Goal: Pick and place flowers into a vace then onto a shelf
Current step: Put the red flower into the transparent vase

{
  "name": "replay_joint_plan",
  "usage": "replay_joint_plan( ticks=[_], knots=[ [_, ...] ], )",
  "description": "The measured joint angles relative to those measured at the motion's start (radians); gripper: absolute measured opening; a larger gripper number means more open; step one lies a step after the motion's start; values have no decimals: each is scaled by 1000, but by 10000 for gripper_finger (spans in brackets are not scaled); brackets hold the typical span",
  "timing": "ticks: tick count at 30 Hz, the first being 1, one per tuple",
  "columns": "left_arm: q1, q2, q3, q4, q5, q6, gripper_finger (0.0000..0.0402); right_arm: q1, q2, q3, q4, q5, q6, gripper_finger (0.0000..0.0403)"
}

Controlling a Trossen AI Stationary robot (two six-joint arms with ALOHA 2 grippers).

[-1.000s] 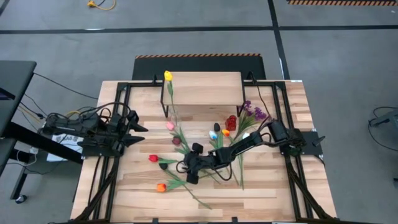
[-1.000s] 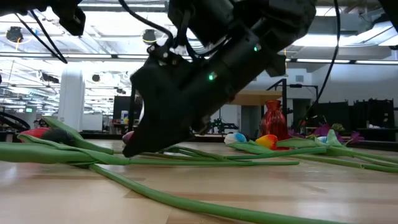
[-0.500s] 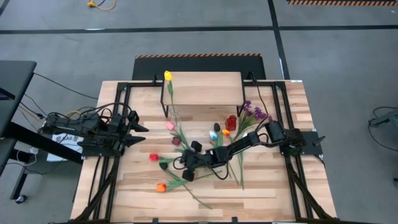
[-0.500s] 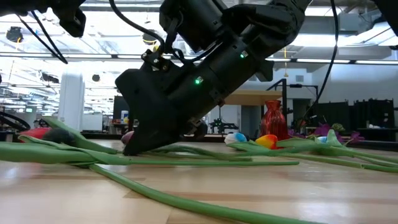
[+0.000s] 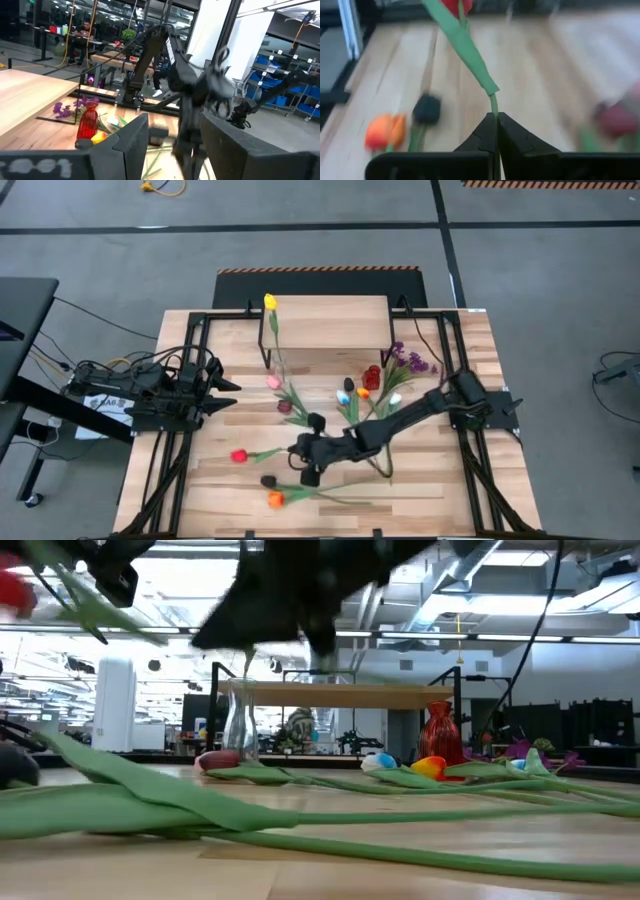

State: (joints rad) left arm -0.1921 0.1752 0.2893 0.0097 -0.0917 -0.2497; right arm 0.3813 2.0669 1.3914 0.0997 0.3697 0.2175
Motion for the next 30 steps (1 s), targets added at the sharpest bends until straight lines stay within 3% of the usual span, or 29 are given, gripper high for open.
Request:
replay_joint_plan(
  ticks=[8,13,19,30],
  knots=[
    [0,0,0,2,-2,20,169,61,-151,1,98,313,-196,1],
    [0,12,0,11,-3,29,169,52,-182,0,355,323,-400,1],
    [0,69,0,149,-1,76,169,-23,-184,2,621,94,-490,0],
    [0,251,0,527,31,195,169,-213,-180,2,674,-174,-237,0]
  ],
)
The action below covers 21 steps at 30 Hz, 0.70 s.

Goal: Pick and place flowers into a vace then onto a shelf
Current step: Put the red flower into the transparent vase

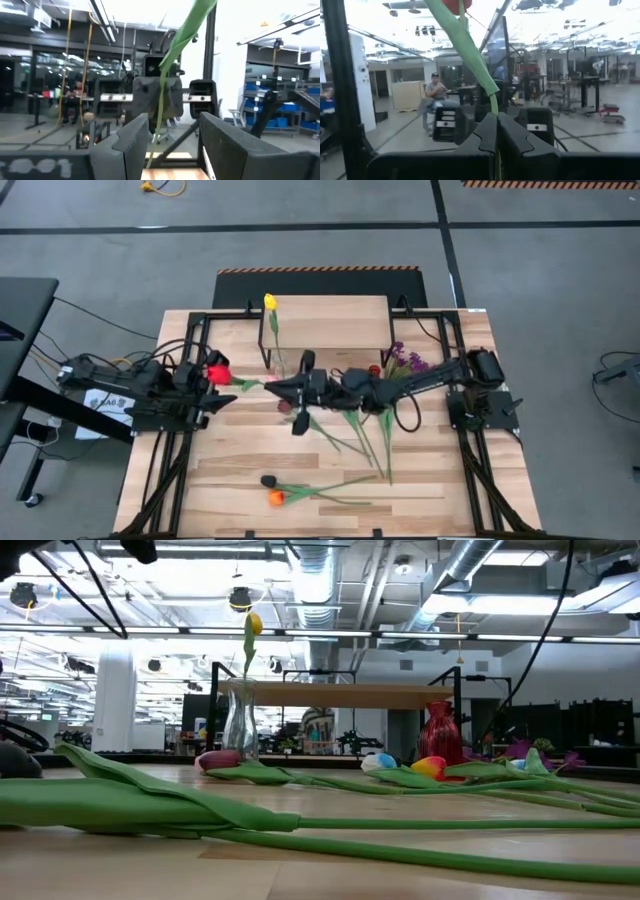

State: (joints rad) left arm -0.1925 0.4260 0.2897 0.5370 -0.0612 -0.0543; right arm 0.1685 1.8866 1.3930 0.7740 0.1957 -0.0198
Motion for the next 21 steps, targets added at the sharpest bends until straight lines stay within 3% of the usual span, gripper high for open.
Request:
replay_joint_plan(
  ticks=[8,21],
  knots=[
    [6,118,26,68,-84,91,169,-20,0,0,-13,-49,41,0],
    [19,315,195,60,15,124,169,-20,0,0,-34,-48,40,0]
  ],
)
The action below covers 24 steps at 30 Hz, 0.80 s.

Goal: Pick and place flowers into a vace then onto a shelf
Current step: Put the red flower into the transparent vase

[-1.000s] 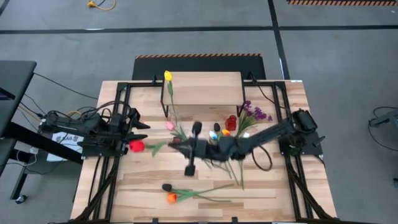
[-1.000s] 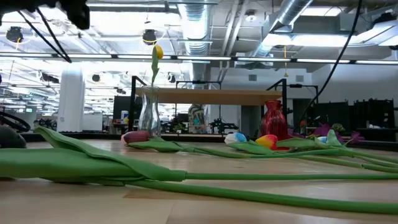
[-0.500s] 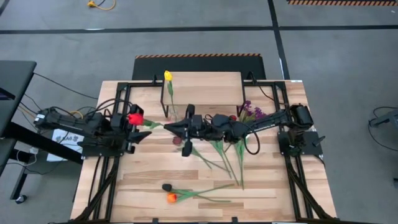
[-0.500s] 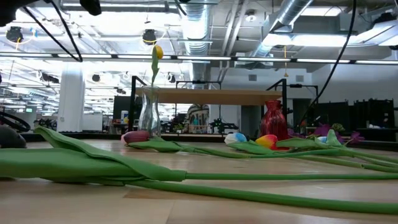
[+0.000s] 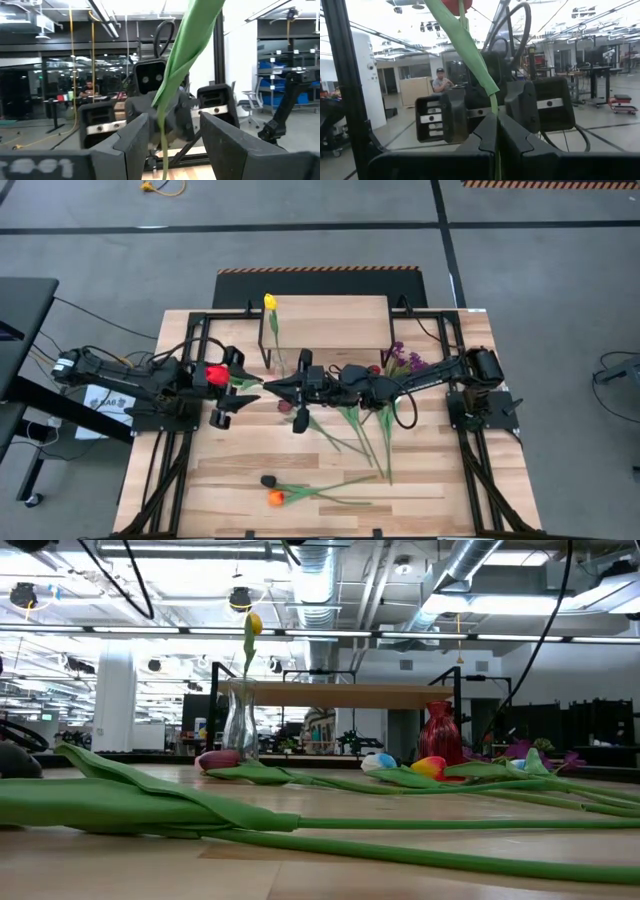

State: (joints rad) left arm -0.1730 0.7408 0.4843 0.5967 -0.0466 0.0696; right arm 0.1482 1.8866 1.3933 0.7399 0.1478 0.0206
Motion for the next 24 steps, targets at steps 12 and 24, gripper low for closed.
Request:
replay_joint_plan(
  ticks=[12,24],
  knots=[
    [0,64,62,-7,11,26,169,2,0,0,-33,4,-3,0],
    [0,43,64,-73,-58,53,162,7,0,0,-36,10,-28,0]
  ],
)
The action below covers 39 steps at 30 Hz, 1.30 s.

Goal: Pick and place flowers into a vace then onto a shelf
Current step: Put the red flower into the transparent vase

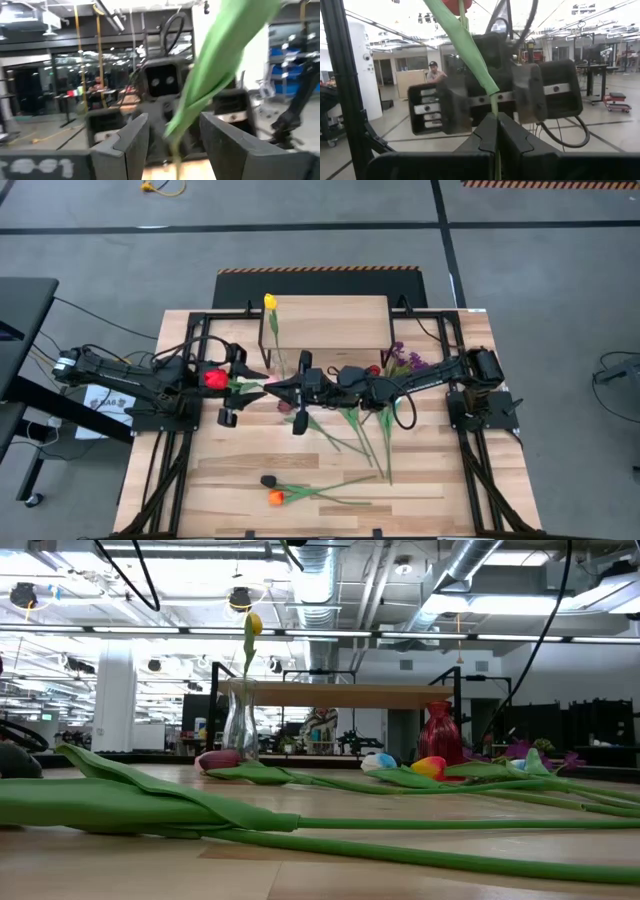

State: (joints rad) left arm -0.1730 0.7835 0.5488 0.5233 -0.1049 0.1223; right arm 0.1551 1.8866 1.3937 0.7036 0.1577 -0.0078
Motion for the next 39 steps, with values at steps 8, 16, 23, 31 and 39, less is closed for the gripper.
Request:
replay_joint_plan(
  ticks=[8,16,23,31,39],
  knots=[
    [-1,-6,0,-9,-29,28,15,2,0,0,-38,5,0,25],
    [-1,-7,137,-276,-39,75,2,3,0,0,-84,1,0,90],
    [-1,-7,330,-597,-128,128,1,12,0,0,-208,2,11,178],
    [0,-3,406,-775,-250,200,1,35,0,0,-436,2,71,258],
    [112,-12,362,-763,-274,248,0,75,2,-50,-515,12,157,260]
  ],
)
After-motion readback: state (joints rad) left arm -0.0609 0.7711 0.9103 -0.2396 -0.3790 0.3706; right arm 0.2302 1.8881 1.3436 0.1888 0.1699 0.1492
